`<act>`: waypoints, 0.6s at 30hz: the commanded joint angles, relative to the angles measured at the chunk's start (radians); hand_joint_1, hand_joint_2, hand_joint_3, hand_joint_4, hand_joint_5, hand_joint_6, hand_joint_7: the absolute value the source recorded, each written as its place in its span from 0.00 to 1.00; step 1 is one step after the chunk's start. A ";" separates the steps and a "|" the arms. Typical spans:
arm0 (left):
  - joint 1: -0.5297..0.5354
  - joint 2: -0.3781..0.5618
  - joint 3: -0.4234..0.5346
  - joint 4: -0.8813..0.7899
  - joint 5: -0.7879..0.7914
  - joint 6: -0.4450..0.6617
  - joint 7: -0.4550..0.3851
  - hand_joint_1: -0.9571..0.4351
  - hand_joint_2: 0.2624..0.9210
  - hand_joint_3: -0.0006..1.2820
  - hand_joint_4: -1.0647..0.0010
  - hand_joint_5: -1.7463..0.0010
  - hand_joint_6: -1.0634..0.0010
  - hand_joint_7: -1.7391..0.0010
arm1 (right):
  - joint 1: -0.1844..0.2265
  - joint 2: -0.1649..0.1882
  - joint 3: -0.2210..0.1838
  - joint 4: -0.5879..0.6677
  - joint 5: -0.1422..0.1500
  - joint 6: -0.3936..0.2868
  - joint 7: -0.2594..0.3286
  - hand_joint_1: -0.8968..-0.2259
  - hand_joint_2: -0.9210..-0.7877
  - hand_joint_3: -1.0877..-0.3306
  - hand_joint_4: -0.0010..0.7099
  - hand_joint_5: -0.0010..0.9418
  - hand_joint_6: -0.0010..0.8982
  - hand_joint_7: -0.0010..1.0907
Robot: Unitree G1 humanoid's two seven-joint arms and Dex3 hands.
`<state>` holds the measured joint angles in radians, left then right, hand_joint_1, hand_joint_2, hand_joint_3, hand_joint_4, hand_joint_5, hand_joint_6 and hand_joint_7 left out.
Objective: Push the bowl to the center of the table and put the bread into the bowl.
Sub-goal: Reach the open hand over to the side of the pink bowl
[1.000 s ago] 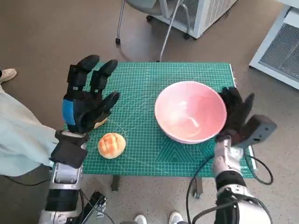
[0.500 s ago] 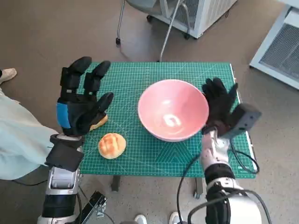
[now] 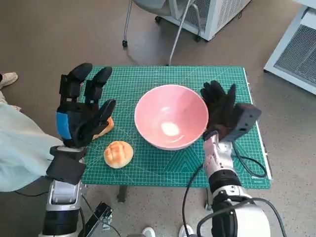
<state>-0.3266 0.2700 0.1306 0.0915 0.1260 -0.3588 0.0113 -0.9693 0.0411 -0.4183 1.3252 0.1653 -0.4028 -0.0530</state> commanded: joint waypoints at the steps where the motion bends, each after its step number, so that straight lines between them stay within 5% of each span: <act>1: 0.020 0.026 0.018 -0.018 -0.005 0.011 -0.010 0.67 0.92 0.23 0.85 0.56 0.90 0.45 | -0.002 -0.022 0.014 0.008 -0.020 0.015 -0.013 0.72 0.33 0.44 0.55 0.00 0.28 0.57; 5: 0.021 0.078 0.043 -0.017 -0.024 0.018 -0.051 0.68 0.91 0.23 0.85 0.57 0.90 0.46 | -0.009 -0.040 0.026 -0.005 -0.031 -0.021 -0.001 0.74 0.64 0.33 0.52 0.00 0.28 0.58; 7: 0.021 0.110 0.056 -0.012 -0.029 0.017 -0.073 0.68 0.91 0.24 0.85 0.57 0.89 0.47 | -0.010 -0.046 0.037 -0.012 -0.037 -0.044 0.003 0.75 0.70 0.31 0.52 0.00 0.28 0.58; 8: 0.020 0.149 0.066 -0.002 -0.023 0.012 -0.096 0.68 0.91 0.23 0.85 0.59 0.88 0.49 | -0.011 -0.051 0.048 -0.020 -0.044 -0.071 0.011 0.74 0.66 0.33 0.54 0.01 0.28 0.60; 12: 0.009 0.324 0.098 0.033 0.009 0.000 -0.201 0.69 0.93 0.18 0.79 0.71 0.84 0.57 | -0.004 -0.067 0.081 -0.061 -0.058 -0.194 0.073 0.68 0.17 0.49 0.60 0.02 0.26 0.66; 18: -0.011 0.512 0.118 0.070 0.033 -0.021 -0.304 0.71 0.98 0.10 0.69 0.87 0.78 0.67 | 0.015 -0.081 0.121 -0.130 -0.058 -0.349 0.184 0.67 0.04 0.56 0.62 0.02 0.23 0.67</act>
<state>-0.3134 0.6887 0.2319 0.1418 0.1415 -0.3540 -0.2459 -0.9745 -0.0398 -0.3213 1.2257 0.1139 -0.6868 0.0705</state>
